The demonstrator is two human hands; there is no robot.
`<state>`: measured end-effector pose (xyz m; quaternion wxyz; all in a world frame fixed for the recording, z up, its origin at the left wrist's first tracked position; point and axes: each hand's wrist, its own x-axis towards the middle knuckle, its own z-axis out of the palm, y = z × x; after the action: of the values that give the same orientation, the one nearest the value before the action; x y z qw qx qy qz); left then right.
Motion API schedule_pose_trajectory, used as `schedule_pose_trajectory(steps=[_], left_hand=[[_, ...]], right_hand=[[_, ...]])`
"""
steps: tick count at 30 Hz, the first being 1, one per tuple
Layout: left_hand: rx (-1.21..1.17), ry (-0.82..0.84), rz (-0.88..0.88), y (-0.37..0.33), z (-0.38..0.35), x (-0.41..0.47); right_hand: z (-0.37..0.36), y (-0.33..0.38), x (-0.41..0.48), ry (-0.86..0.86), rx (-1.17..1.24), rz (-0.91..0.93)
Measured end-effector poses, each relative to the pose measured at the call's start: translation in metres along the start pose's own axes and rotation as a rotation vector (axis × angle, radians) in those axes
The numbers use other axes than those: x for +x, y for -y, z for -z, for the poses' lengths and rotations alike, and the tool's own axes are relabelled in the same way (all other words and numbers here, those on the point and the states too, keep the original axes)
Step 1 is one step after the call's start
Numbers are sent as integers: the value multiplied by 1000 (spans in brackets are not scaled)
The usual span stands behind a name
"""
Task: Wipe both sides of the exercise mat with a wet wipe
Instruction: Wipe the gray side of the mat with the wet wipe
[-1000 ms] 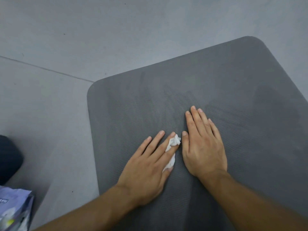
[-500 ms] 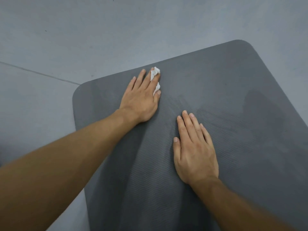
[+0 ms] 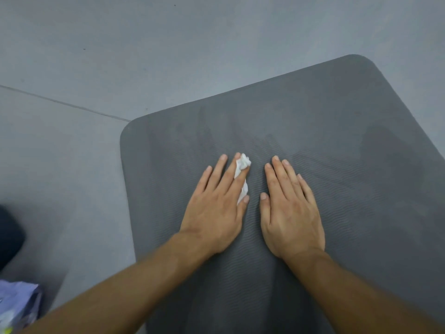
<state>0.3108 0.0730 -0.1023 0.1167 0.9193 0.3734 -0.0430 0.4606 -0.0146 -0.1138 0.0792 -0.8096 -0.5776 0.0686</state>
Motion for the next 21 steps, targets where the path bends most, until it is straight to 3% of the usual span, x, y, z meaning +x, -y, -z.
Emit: schedule_pose_trajectory(steps=[7,13,21], left_hand=[[31,21,-29,-40,-14,-64],[62,93,-183,-67,-27,-100],[14,37,-104,-65,-12,-27]], right_hand=[[0,-4,1,-12,42,32],[15,-54,5,-31,96,73],[19,-86,7,-42,41,77]])
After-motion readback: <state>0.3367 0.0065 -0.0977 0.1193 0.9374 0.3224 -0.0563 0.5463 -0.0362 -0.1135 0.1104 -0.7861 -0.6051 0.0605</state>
